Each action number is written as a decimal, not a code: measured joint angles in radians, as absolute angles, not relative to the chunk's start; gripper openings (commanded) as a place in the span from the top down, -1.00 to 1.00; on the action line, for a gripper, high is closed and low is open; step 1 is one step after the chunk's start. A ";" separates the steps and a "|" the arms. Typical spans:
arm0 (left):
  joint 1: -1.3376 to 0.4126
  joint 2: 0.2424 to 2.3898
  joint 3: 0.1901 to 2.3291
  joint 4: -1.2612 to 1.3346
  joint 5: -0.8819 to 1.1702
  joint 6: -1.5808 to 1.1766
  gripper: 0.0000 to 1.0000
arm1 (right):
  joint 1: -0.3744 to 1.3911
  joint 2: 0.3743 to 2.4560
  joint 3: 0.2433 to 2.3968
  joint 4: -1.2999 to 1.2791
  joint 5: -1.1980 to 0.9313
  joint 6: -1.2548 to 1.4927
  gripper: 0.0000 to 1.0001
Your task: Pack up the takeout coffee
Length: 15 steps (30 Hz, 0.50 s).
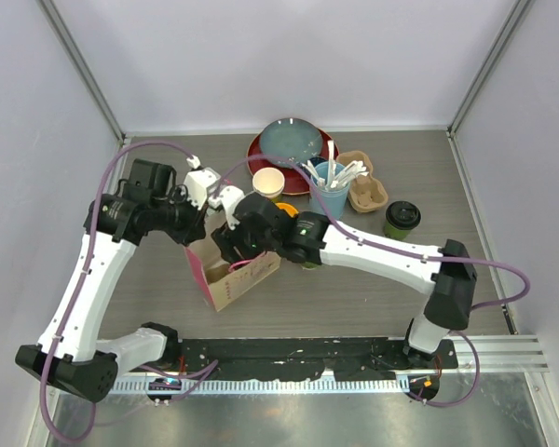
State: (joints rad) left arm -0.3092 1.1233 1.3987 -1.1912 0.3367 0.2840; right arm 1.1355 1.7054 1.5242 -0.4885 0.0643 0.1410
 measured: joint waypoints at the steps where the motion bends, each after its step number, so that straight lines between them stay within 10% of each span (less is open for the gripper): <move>1: -0.309 1.131 1.397 -1.204 0.338 0.286 1.00 | 1.140 1.683 1.524 -0.455 0.070 0.141 -0.38; 15: -0.312 1.141 1.408 -1.278 0.347 0.327 1.00 | 1.146 1.532 1.511 -0.262 0.103 0.161 -0.37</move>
State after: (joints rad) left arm -0.3122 1.1408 1.4078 -1.2781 0.3470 0.3267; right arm 1.1458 1.5318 1.5112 -0.2619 0.1028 0.1612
